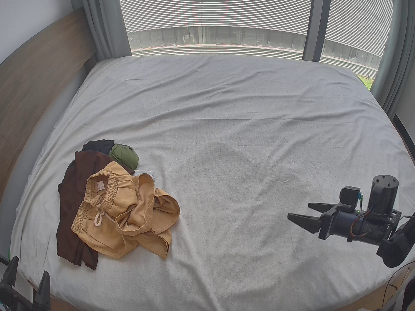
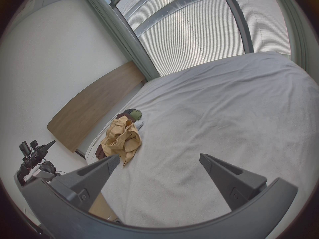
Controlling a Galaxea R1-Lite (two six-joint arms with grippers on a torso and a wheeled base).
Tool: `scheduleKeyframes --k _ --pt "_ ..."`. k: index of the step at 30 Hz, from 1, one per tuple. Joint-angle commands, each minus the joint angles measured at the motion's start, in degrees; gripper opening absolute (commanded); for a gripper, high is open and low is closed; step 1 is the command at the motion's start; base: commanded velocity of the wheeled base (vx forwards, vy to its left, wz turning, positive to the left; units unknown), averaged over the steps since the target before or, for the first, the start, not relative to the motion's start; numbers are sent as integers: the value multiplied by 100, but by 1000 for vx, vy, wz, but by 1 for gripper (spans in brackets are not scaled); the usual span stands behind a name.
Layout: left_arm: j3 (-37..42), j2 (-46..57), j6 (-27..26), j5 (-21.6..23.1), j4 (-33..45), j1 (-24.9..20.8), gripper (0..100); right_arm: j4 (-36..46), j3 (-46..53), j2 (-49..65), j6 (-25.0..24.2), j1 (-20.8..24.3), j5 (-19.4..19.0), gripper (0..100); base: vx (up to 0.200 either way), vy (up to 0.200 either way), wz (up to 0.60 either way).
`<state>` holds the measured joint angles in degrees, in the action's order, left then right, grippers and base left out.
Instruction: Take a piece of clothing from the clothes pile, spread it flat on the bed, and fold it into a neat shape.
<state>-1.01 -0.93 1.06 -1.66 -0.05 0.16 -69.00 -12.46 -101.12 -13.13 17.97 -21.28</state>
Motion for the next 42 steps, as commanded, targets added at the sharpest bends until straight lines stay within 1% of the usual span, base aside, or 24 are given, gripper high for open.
scheduleKeyframes --k 1,4,5,6,7,11,17,25,31,32,35,39,42 --pt "101 75 8 -1 -4 11 100 -167 -72 -637 -41 286 45 100 0 0 0" --pt "101 75 8 -1 -4 2 100 -325 -152 -909 -41 427 204 100 0 0 0" --pt "101 75 8 -1 -4 11 100 -492 -231 -1138 -41 550 318 100 0 0 0" --pt "101 75 8 -1 -4 11 100 -492 -231 -1138 -41 550 318 100 0 0 0" --pt "101 75 8 -10 -4 2 100 -668 -327 -1437 -41 655 362 100 0 0 0" --pt "101 75 17 -10 -4 2 100 -852 -494 -1894 -41 866 379 100 0 0 0" --pt "101 75 26 -10 -4 2 100 -835 -855 -2351 -67 1051 371 100 0 0 0" --pt "101 75 26 -19 -4 2 100 -773 -1347 -2632 -744 1569 388 100 0 0 0" --pt "101 75 26 -10 -4 2 100 -738 -1663 -2755 -876 1728 450 100 0 0 0" --pt "101 75 26 -19 -4 2 100 -650 -1751 -2781 -884 1780 538 100 0 0 0" --pt "101 75 35 -19 -4 2 100 -413 -1918 -2790 -955 1868 573 100 0 0 0" --pt "101 75 35 -19 -4 2 100 -193 -2191 -2781 -1183 2000 573 100 0 0 0" --pt "101 75 35 -19 -4 11 100 0 -2384 -2781 -1473 2097 573 100 0 0 0"
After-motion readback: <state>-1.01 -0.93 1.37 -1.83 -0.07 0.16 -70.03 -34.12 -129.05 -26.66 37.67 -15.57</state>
